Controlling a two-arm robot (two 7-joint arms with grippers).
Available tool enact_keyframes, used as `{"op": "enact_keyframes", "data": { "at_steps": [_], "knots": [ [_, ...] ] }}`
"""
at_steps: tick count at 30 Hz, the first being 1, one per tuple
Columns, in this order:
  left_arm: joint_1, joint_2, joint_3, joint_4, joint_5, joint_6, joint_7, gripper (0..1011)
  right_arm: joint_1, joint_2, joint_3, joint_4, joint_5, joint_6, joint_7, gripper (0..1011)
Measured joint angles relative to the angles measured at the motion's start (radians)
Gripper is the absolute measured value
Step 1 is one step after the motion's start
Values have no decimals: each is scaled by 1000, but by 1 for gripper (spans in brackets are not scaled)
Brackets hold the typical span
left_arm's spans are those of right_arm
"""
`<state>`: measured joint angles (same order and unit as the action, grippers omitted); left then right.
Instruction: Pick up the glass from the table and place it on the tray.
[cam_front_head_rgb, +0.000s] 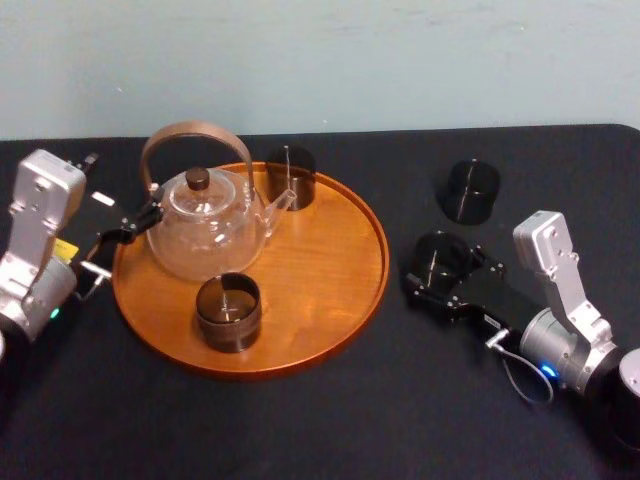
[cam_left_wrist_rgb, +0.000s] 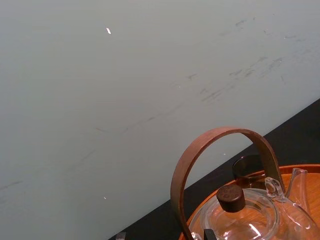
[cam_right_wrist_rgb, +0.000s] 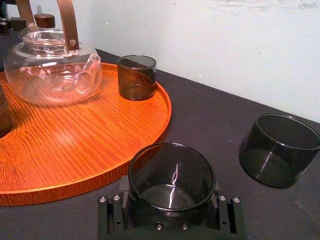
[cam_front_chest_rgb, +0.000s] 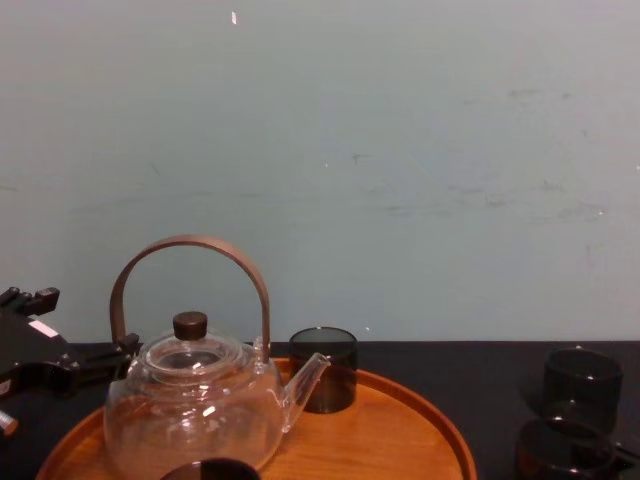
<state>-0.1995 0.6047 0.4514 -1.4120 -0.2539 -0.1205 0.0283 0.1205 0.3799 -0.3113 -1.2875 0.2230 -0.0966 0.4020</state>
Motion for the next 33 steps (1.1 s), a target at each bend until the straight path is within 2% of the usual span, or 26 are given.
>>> {"op": "enact_keyframes", "data": {
  "at_steps": [7, 13, 24, 33],
  "knots": [
    [0, 0, 0, 0, 0, 0, 0, 1009, 1, 3, 4, -6, 23, -2, 33, 903],
    [0, 0, 0, 0, 0, 0, 0, 1009, 9, 11, -3, -38, 34, 29, 49, 903],
    [0, 0, 0, 0, 0, 0, 0, 1010, 52, 23, -38, -98, 20, 71, 57, 903],
    [0, 0, 0, 0, 0, 0, 0, 1009, 92, 13, -75, -105, 4, 84, 67, 903]
  ]
}}
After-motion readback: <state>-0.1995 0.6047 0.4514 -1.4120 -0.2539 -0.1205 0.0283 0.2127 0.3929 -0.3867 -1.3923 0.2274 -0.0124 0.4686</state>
